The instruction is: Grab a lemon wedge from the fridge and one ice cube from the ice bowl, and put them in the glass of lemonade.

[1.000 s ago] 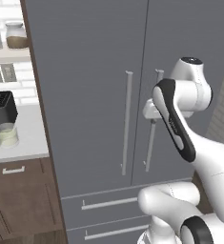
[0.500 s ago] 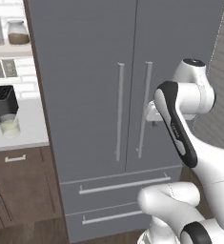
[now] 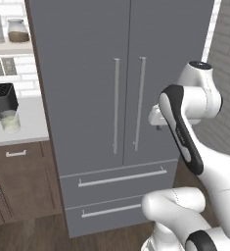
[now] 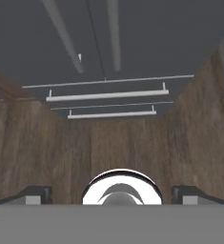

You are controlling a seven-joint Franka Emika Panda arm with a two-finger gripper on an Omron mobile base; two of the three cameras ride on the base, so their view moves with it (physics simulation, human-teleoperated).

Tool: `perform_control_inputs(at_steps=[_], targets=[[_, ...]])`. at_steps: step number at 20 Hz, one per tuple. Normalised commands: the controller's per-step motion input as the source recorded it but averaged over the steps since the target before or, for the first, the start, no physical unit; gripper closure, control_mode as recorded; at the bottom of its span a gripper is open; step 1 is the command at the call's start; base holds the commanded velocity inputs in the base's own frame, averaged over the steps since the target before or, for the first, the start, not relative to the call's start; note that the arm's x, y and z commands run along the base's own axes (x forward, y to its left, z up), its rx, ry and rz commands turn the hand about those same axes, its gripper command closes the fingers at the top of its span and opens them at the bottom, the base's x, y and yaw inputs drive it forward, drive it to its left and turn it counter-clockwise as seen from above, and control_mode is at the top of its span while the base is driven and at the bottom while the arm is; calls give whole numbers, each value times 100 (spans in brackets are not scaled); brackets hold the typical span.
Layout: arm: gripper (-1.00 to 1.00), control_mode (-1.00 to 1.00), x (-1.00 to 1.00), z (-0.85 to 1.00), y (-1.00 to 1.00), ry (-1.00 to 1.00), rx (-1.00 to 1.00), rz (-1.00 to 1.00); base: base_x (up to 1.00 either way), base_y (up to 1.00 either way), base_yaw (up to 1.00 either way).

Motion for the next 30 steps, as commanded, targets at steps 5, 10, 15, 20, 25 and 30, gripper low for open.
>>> perform_control_inputs(at_steps=[5, 10, 15, 20, 25, 30], targets=[[-100, -100, -3, 26, 7, -15, -4, 0, 0, 0, 0], [-100, -100, -11, 81, 1, -23, -13, 0, 0, 0, 0], [-100, -100, -16, 20, -6, -20, -1, 0, 0, 0, 0], [-100, -100, -9, -22, -21, 11, 5, -6, 0, 0, 0], [-100, -100, 9, 2, 12, -14, 0, -11, 0, 0, 0], [-100, -100, 85, 5, 19, -3, 7, 0, 0, 0, 0]])
